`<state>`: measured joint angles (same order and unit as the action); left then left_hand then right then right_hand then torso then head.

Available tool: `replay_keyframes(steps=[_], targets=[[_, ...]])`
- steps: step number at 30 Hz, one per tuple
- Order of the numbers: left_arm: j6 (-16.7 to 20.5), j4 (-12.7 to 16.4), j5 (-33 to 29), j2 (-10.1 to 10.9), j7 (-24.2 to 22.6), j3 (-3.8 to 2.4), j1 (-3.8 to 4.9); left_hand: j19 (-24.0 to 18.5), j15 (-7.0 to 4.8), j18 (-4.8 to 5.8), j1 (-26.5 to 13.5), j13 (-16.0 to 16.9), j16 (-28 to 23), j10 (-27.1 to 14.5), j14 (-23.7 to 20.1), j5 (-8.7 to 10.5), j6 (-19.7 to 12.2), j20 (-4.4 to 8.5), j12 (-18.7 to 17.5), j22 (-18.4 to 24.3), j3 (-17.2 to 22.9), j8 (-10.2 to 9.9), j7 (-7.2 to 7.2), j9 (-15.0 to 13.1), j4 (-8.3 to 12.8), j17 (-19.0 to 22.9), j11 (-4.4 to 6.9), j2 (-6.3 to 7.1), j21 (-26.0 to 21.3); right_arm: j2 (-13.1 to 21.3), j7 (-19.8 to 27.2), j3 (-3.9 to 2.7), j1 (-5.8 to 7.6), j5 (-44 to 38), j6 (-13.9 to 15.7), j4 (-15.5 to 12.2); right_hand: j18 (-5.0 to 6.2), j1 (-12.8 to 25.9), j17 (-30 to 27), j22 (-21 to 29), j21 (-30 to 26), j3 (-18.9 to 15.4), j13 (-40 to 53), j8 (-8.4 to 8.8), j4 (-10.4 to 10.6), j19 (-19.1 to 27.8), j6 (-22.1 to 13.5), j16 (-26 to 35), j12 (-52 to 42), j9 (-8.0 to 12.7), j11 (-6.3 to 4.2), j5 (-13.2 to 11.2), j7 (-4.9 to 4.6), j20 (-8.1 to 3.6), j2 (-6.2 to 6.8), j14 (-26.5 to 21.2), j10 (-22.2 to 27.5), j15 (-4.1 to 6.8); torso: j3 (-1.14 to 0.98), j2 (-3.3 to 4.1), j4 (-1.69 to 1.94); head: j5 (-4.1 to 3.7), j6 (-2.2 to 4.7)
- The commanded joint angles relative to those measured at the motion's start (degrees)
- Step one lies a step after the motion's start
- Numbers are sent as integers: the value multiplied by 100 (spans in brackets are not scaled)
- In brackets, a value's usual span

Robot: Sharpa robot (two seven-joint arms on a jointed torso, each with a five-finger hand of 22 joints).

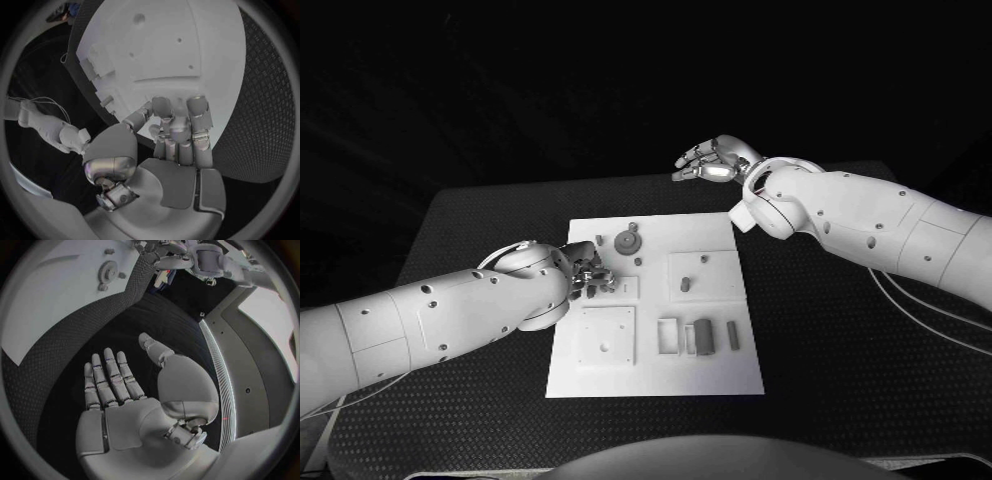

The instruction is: Assemble the parts on the task board

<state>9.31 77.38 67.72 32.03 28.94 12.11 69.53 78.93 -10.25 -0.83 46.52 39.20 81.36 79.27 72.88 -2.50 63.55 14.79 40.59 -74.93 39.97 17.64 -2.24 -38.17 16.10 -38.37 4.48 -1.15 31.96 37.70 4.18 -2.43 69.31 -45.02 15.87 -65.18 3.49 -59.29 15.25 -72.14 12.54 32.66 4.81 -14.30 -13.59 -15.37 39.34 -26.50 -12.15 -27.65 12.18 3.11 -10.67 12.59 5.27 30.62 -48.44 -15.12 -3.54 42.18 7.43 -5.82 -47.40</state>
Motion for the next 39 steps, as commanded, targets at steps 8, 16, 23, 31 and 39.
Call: replay_keyframes(steps=[8,16,23,31,39], targets=[[-332,-22,86,-22,165,50,-67,-4,-46,-47,168,2,25,-57,2,-33,296,41,29,-106,9,-20,43,4,2,9,7,-111,-30,0,58,-2,-5,1,-62,0,-92,33,-7,-11,-36,-40,-13,-36,8,-17,-14,32,37,11,-13,-30,-238,5,-38,33,-43,-8,1,0,2,-4,-3],[-289,-18,84,-23,196,50,-67,-17,-37,-47,165,5,17,-72,-15,-33,278,41,27,-104,-22,-26,33,-1,-9,18,-5,-15,-39,-10,59,-2,-9,3,-76,7,-92,34,-7,-13,-39,-41,-15,-37,9,-18,-15,33,38,13,-11,-29,-240,5,-39,33,-44,-10,-3,1,1,-7,-1],[-261,-18,64,-22,196,50,-67,-22,-27,-44,49,9,13,-82,-27,-35,266,39,31,-102,-204,-24,25,-14,-56,32,-13,188,-46,-10,54,-2,-13,3,-97,9,-91,30,-7,-16,-42,-39,-19,-37,7,-18,-16,34,40,15,-8,-29,-243,5,-41,33,-45,-11,1,0,0,-9,-5],[-236,-16,-3,-21,208,50,-67,-32,-30,-51,-50,8,5,-99,-37,-35,250,46,26,-94,-361,-27,26,-23,-143,49,-12,334,-67,-5,48,-2,-13,3,-97,6,-92,29,-8,-19,-46,-38,-21,-38,6,-17,-16,37,41,16,-6,-29,-244,5,-42,30,-47,-12,-1,0,0,-12,-7],[-115,-20,-50,-18,195,50,-67,-45,-29,-57,-67,8,-4,-119,-52,-34,229,51,20,-89,-414,-35,23,-28,-196,61,-14,459,-85,-6,42,-2,-13,3,-115,15,-93,28,-8,-22,-51,-39,-24,-40,4,-14,-16,39,41,18,-5,-30,-245,6,-41,28,-49,-13,0,2,-1,-21,-8]])
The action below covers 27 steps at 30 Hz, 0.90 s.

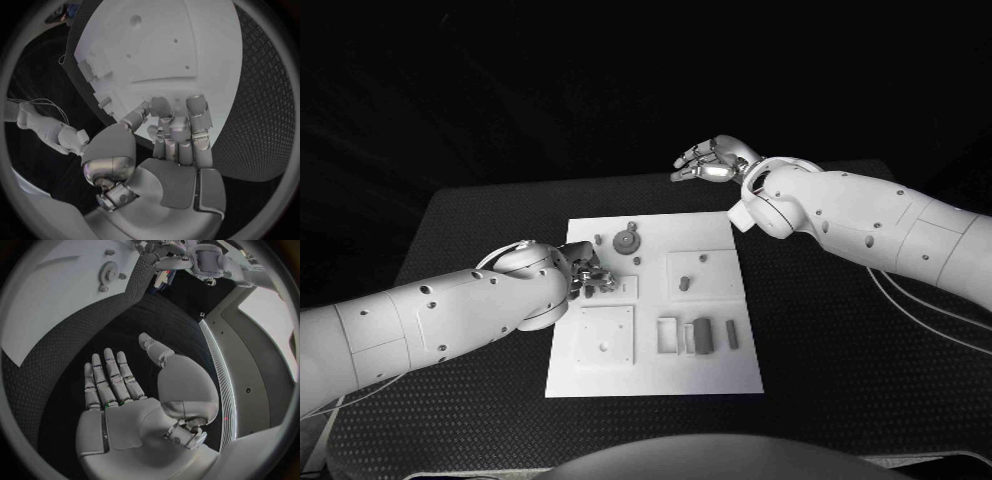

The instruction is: Assemble the parts on the task board

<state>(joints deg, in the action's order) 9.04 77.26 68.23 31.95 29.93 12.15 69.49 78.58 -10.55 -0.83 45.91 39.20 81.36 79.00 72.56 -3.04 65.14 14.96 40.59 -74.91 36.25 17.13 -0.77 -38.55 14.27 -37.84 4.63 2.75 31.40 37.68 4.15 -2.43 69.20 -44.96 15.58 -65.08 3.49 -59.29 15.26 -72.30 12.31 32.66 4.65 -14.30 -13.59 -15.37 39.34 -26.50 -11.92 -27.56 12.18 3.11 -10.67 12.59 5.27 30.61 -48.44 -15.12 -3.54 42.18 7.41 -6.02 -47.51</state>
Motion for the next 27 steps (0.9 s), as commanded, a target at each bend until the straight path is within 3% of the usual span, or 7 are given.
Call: replay_keyframes(steps=[1,6,27], targets=[[-76,-9,-101,-11,94,46,-62,-9,0,-57,-11,9,-5,-93,-21,20,70,36,21,-92,-53,17,-125,8,-21,10,-30,86,-31,-3,44,-2,-2,-3,-84,6,-93,28,-9,-7,-29,-40,-8,-40,4,-13,-16,39,19,9,-5,-30,-245,6,-41,28,-49,-14,2,2,0,0,3],[-59,-9,-105,-11,91,46,-62,-14,-2,-60,-57,16,1,-101,-25,0,64,39,29,-98,-241,18,-122,-1,12,18,-28,86,-39,-7,39,-2,-2,-3,-92,7,-94,29,-9,-8,-32,-40,-10,-41,4,-11,-15,40,19,9,-5,-30,-246,6,-40,27,-50,-14,1,1,1,1,1],[65,-35,-121,-14,38,45,-62,-15,-4,-62,-99,20,0,-107,-27,13,60,40,32,-94,-380,16,-120,-6,-1,33,-25,141,-55,-9,38,-2,-2,-3,-96,8,-97,28,-10,-15,-41,-40,-16,-44,4,-6,-14,44,21,13,-3,-30,-247,8,-43,25,-55,-16,2,0,7,-9,21]])
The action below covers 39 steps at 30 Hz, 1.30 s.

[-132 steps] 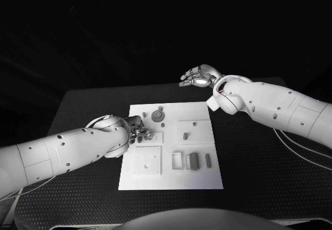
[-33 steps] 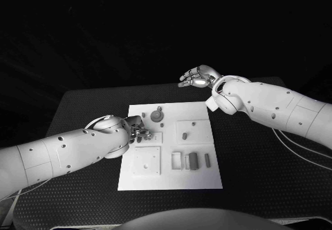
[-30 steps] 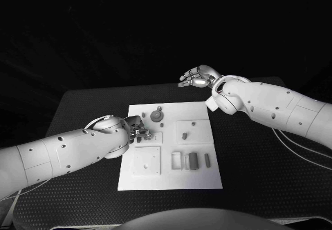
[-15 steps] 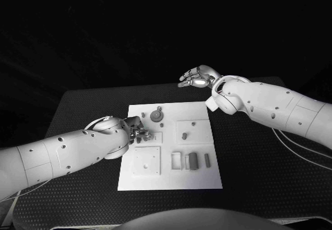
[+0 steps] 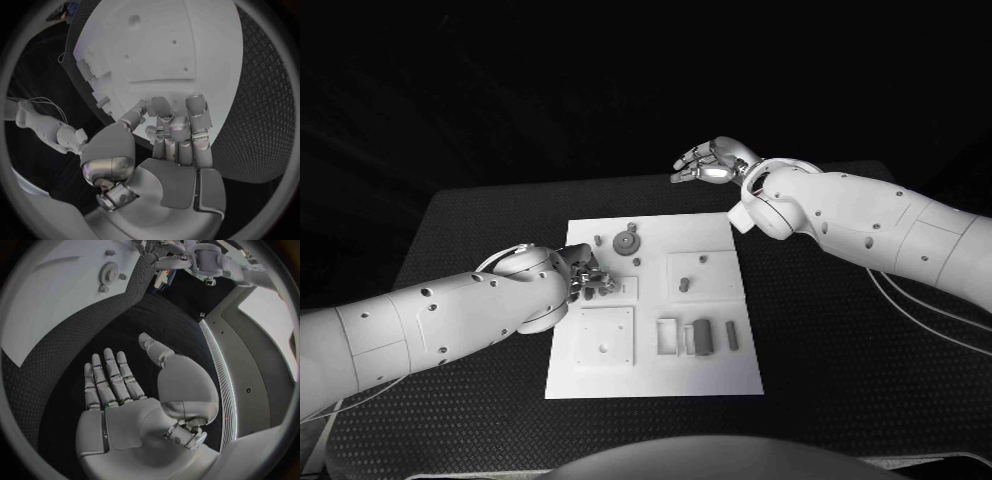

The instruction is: Assemble the parts on the task board

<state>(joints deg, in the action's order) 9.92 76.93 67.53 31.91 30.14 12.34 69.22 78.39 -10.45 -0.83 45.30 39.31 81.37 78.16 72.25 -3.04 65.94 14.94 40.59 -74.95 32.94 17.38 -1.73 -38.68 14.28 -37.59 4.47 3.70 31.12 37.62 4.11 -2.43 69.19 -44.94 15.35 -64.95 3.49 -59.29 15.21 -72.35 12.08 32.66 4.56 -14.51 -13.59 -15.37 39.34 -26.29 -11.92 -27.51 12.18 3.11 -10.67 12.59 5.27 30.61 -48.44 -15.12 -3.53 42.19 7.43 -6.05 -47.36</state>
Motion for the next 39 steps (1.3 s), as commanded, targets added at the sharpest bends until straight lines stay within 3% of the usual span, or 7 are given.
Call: replay_keyframes(steps=[1,6,18,22,39], targets=[[-19,-2,-52,-10,13,25,-36,3,-14,-62,-43,9,-1,-24,5,15,-20,42,32,-89,-57,-10,-24,6,-6,8,-9,54,-28,-3,41,-2,-2,-5,-73,-4,-97,28,-5,-10,-19,-40,-7,-23,4,-6,-14,23,21,9,-3,-30,-247,8,-43,25,-55,-16,0,-1,5,-6,6],[-17,-2,-70,-14,12,24,-36,4,-11,-64,-113,14,2,-29,-1,28,-27,43,34,-88,-153,-6,-26,-6,-39,12,-11,148,-38,-3,42,-2,-2,-5,-75,0,-97,28,-5,-12,-21,-41,-8,-24,4,-5,-14,23,22,10,-3,-30,-247,8,-43,24,-55,-16,0,0,0,-5,15],[18,6,-98,-10,-9,21,-36,-15,-12,-69,-225,25,8,-48,-23,27,-52,46,31,-91,-422,-2,-26,-34,39,16,-11,188,-59,4,42,-2,-3,-8,-81,-10,-98,29,-5,-16,-24,-42,-11,-25,5,-4,-14,25,23,11,-2,-30,-248,9,-44,23,-57,-17,-1,-3,7,-12,15],[33,3,-98,-5,-16,20,-36,-25,-14,-76,-259,31,6,-58,-33,27,-64,50,29,-89,-583,-2,-25,-49,142,21,-9,155,-75,7,40,-2,-4,-6,-89,-5,-98,28,-6,-17,-26,-42,-12,-26,4,-4,-14,26,23,12,-1,-30,-249,9,-43,23,-58,-18,-2,-1,3,-14,17],[129,8,-23,6,-120,20,-37,-45,-7,-79,-112,38,-5,-90,-57,27,-99,47,18,-86,-670,-12,-32,-64,225,35,-17,106,-105,9,26,-2,-9,-6,-111,0,-101,37,-7,-23,-34,-48,-18,-27,9,-1,-15,31,26,16,2,-30,-253,11,-40,18,-61,-21,3,0,3,-21,24]])
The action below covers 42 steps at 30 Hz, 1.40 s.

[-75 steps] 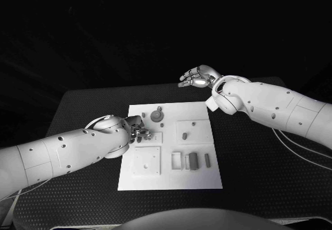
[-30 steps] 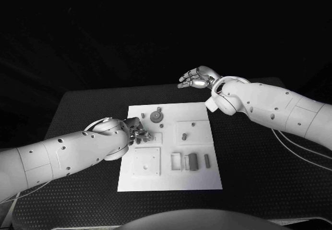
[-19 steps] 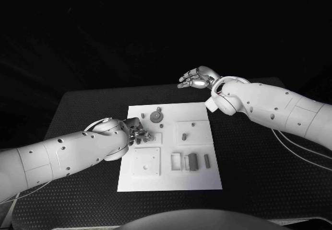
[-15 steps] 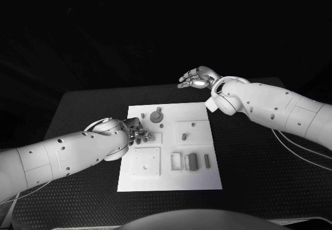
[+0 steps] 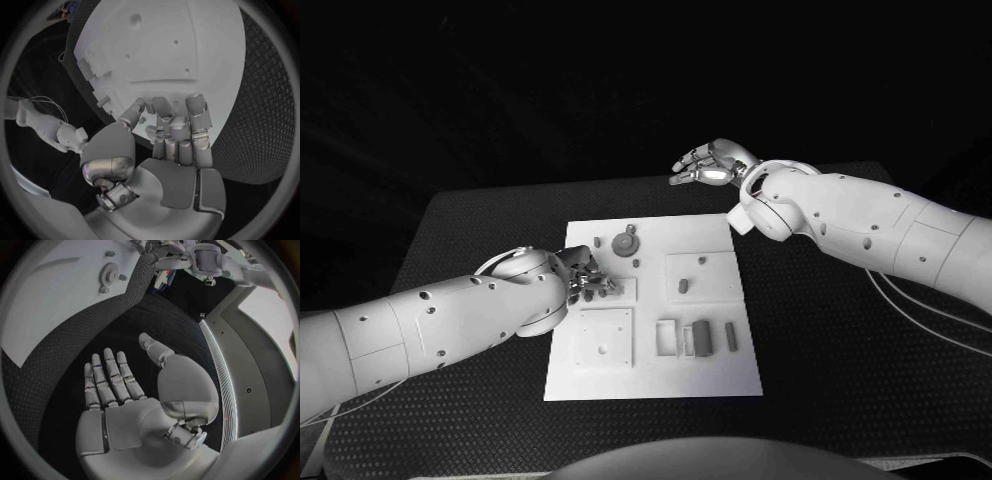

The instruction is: Assemble the parts on the task board

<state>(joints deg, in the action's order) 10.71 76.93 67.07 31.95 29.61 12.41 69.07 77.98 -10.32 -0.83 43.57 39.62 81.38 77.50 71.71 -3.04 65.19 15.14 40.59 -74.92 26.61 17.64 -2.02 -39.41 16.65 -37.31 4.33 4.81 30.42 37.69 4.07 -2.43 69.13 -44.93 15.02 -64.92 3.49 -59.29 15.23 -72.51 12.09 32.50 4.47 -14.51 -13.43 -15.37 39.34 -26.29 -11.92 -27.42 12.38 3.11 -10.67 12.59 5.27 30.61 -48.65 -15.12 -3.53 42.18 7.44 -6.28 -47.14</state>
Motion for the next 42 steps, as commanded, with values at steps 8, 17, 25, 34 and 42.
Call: replay_keyframes(steps=[8,17,25,34,42], targets=[[221,42,-191,74,-128,-12,-19,-68,3,-64,-261,5,-29,-79,-48,26,-72,7,-6,-76,-364,-56,-25,6,-32,22,-25,254,-85,1,29,-2,-5,-6,-49,8,-104,57,-12,4,-49,-43,-18,-25,6,8,-25,42,32,15,-12,-30,-264,14,-28,5,-40,-33,7,-3,4,8,31],[246,90,-336,136,-155,-326,-15,-94,-10,-113,-533,6,-53,-116,-84,25,-104,44,-23,-44,-580,-63,-15,-5,-40,41,-14,448,-153,-16,32,-2,-15,-5,-44,38,-105,70,-13,2,-57,-49,-24,-24,16,10,-31,47,39,20,-9,-30,-269,14,-16,0,-37,-38,0,-4,-8,10,73],[162,166,-790,302,-145,-568,4,-95,1,-133,-436,-9,-61,-161,-101,24,-242,51,-49,-35,-541,-136,-37,22,-7,49,-28,407,-183,-19,38,-2,-17,-4,-34,54,-105,65,-13,10,-65,-47,-27,-24,13,15,-36,49,42,23,-6,-30,-271,12,-10,-1,-35,-40,-2,-3,-1,6,95],[-150,46,-1028,423,-145,-627,251,-218,64,-136,-18,-75,-136,-290,-222,10,-355,6,-127,-34,-581,-191,-101,56,3,97,-90,80,-282,-22,39,-2,-18,-4,-44,75,-104,60,-13,-8,-65,-45,-29,-24,10,12,-36,49,43,24,-6,-30,-271,11,-10,-1,-36,-40,-2,-10,4,26,143],[-77,-480,-874,264,-219,-625,353,-406,155,-127,68,-171,-309,-495,-387,11,-533,-78,-245,20,-775,-276,-191,107,-8,223,-182,112,-458,-30,38,-2,-18,0,-38,86,-104,61,-12,-14,-66,-45,-30,-25,11,11,-36,49,44,26,-5,-30,-272,11,-9,0,-37,-40,-8,5,-9,32,229]])
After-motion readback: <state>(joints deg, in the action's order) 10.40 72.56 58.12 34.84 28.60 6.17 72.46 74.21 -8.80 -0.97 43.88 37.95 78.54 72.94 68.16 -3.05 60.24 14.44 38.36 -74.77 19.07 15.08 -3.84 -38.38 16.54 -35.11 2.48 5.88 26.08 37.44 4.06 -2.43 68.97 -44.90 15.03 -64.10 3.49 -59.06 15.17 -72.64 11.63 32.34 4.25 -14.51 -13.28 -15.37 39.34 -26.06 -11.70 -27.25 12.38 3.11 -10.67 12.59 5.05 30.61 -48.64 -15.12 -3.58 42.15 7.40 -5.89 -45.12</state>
